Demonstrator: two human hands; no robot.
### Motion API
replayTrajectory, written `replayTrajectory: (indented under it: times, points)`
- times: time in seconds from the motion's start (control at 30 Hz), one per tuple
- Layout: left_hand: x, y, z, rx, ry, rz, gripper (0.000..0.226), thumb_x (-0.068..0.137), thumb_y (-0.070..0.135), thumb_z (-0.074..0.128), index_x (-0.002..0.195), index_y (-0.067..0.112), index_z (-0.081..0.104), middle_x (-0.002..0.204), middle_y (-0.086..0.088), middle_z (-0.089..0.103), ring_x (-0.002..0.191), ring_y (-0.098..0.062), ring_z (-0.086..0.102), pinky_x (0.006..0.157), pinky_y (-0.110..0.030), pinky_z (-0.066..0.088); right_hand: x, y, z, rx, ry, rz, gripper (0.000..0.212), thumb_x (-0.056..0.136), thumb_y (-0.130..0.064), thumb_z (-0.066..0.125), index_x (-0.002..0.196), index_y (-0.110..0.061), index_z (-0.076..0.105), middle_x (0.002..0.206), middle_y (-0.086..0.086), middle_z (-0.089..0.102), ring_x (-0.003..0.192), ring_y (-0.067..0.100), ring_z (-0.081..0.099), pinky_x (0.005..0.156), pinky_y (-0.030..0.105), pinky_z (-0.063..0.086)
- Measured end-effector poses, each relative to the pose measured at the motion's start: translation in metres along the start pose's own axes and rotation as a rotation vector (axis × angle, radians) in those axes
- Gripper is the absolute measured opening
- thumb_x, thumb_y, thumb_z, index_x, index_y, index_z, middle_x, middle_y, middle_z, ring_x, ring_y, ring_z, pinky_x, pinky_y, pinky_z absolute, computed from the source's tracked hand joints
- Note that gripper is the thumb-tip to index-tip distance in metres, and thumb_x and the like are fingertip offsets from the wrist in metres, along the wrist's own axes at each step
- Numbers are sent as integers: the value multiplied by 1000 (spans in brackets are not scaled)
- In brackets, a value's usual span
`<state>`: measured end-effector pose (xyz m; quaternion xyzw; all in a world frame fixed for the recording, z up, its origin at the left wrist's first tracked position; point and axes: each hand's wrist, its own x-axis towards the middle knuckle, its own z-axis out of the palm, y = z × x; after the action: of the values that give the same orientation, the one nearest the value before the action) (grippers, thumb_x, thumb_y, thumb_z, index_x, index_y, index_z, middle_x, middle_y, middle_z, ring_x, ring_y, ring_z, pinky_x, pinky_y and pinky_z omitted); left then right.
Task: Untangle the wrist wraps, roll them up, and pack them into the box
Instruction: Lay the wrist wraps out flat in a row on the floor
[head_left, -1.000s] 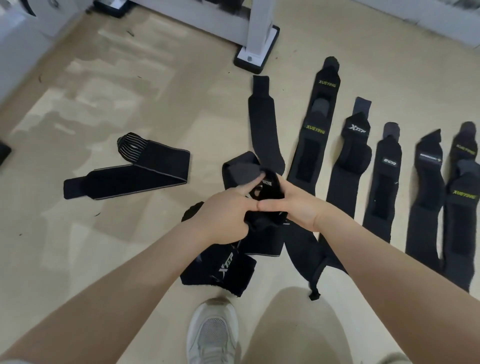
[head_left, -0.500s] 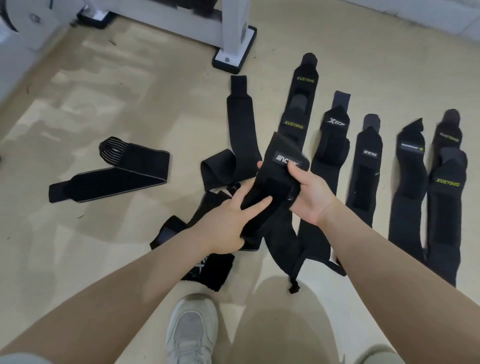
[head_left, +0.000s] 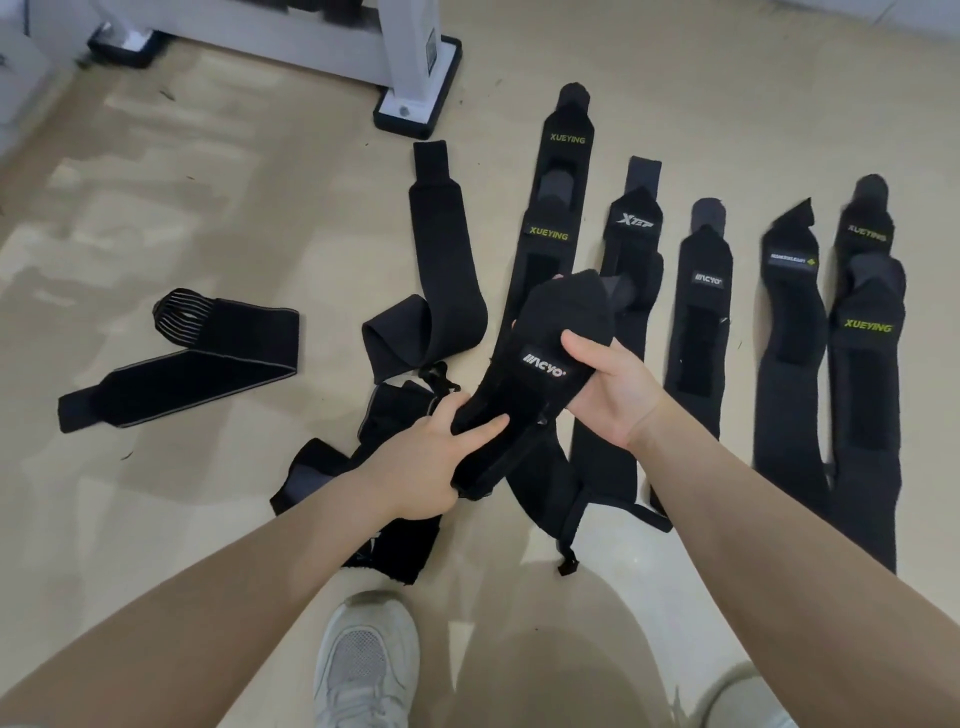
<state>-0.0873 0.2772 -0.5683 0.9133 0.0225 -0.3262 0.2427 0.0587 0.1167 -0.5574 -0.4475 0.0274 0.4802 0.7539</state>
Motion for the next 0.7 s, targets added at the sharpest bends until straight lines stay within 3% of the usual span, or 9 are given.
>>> replayTrajectory:
  times: [0.1, 0.3, 0.4, 0.43, 0.53, 0.6, 0.63, 0.7]
  points:
    - [0, 0, 5, 22, -43, -8, 95, 83, 9, 58, 147, 46, 0, 154, 8, -16, 121, -19, 40, 84, -26, 51, -3, -4, -4, -21, -5, -43, 50, 92, -3, 48, 132, -33, 49, 127, 5, 60, 116, 26, 59, 95, 40, 49]
    - [0, 4, 6, 27, -76, 5, 96, 82, 9, 58, 147, 46, -3, 154, 6, -18, 125, -19, 38, 83, -25, 50, -6, -11, -11, -40, -3, -44, 50, 93, 3, 40, 130, -28, 52, 119, 2, 65, 111, 23, 61, 93, 39, 50]
    - [2, 5, 3, -57, -179, 13, 103, 81, 13, 62, 145, 46, -13, 154, 11, -19, 102, -12, 52, 76, -19, 49, -8, -14, -10, -20, 28, -14, 41, 93, -1, 42, 126, -20, 56, 118, 4, 66, 112, 24, 62, 93, 39, 50]
    - [4, 6, 1, -154, -207, 20, 109, 80, 20, 66, 143, 47, -18, 154, 13, -13, 99, -11, 55, 79, -20, 50, -7, -15, -10, 4, 64, 7, 37, 93, -6, 45, 128, -16, 55, 120, 7, 65, 113, 25, 61, 94, 40, 49]
    - [12, 17, -15, -564, -177, -44, 117, 76, 42, 73, 141, 46, -25, 143, 12, 28, 121, -11, 49, 104, -30, 41, -11, -17, -10, 68, 182, 71, 41, 95, -24, 49, 134, -9, 50, 127, 11, 61, 116, 27, 59, 100, 42, 46]
    - [18, 32, -35, -637, -90, -45, 100, 83, 46, 65, 149, 36, -9, 129, 14, 45, 120, -5, 47, 106, -28, 35, -17, -20, -9, 66, 232, 103, 42, 94, -30, 51, 132, -11, 52, 126, 11, 62, 115, 28, 60, 99, 43, 46]
    - [20, 41, -47, -619, -41, -27, 82, 87, 45, 60, 150, 29, 10, 126, 17, 46, 116, -1, 45, 102, -25, 33, -21, -22, -9, 77, 251, 122, 42, 93, -31, 52, 130, -11, 53, 126, 12, 62, 113, 28, 61, 98, 43, 47]
    - [26, 63, -69, -658, 42, -1, 47, 91, 42, 55, 134, 25, 46, 121, 18, 53, 110, 1, 50, 94, -21, 37, -30, -29, -10, 80, 284, 145, 41, 93, -33, 53, 127, -10, 56, 123, 13, 64, 111, 29, 62, 95, 42, 49]
